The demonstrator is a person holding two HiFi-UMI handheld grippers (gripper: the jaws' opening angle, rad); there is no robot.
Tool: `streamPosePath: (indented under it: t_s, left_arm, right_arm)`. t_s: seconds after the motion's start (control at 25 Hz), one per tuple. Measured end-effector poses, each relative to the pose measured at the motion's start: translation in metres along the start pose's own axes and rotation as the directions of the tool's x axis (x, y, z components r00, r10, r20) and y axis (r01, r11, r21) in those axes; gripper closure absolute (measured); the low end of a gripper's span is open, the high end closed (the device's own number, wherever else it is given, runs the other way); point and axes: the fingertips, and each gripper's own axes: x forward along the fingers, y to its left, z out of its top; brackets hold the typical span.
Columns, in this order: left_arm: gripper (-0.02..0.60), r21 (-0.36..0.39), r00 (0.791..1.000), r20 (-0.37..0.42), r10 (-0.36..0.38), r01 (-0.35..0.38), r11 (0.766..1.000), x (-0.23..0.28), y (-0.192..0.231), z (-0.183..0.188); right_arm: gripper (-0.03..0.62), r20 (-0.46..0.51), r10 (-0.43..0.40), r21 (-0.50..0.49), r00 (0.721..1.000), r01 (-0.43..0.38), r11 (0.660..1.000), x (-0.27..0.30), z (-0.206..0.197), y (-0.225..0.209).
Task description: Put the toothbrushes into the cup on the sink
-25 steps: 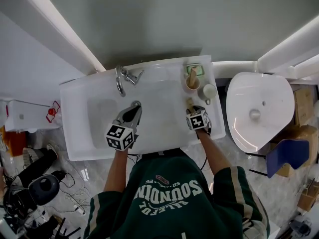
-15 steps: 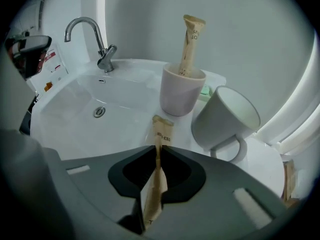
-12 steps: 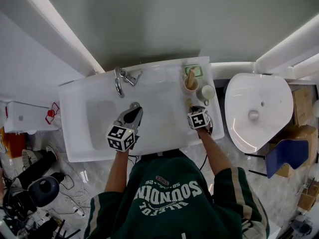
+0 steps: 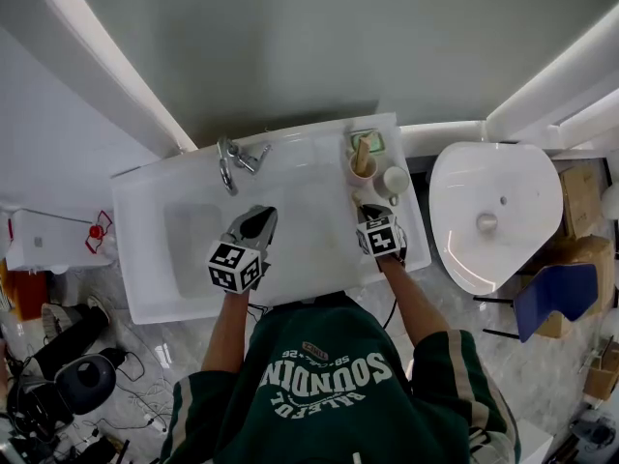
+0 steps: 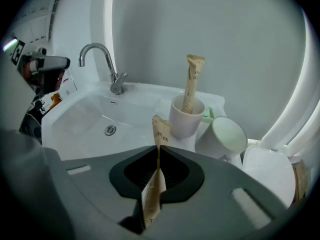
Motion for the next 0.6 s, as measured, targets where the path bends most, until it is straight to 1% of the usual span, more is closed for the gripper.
streamPosePath:
  t_s: [0.12,0.2,0.32,0.48,0.6]
  left_arm:
    - [0.53,0.008,1.0,0.005,-0.015,0.014,1.0,0.003,-0.003,0.004]
    - [0.531,0.013,1.0,0.007,-0.023,0.023,1.0,0.005,-0.005,0.007]
    - [0.531,0.019,0.999,0.01,-0.033,0.033,0.999,0.008,-0.008,0.009]
    - [0.531,0.023,0.999,0.01,-0.045,0.045,0.999,0.01,-0.014,0.009]
    - [0.53,0.024,0.999,0.01,-0.049,0.049,0.998,0.013,-0.016,0.01]
  right_arm:
    - [0.574,0.057,0.023,0.021,0.998,-0.025,0.999,-0.009,0.016,0.007]
    - [0.574,0.104,0.05,0.039,0.993,-0.055,0.998,-0.017,0.028,0.014]
    - [0.574,0.166,0.095,0.018,0.981,-0.1,0.995,-0.026,0.04,0.028]
    - [0.574,0.191,0.11,-0.007,0.975,-0.111,0.994,-0.031,0.043,0.038]
    - [0.574,0.243,0.124,-0.004,0.962,-0.127,0.992,-0.038,0.053,0.036]
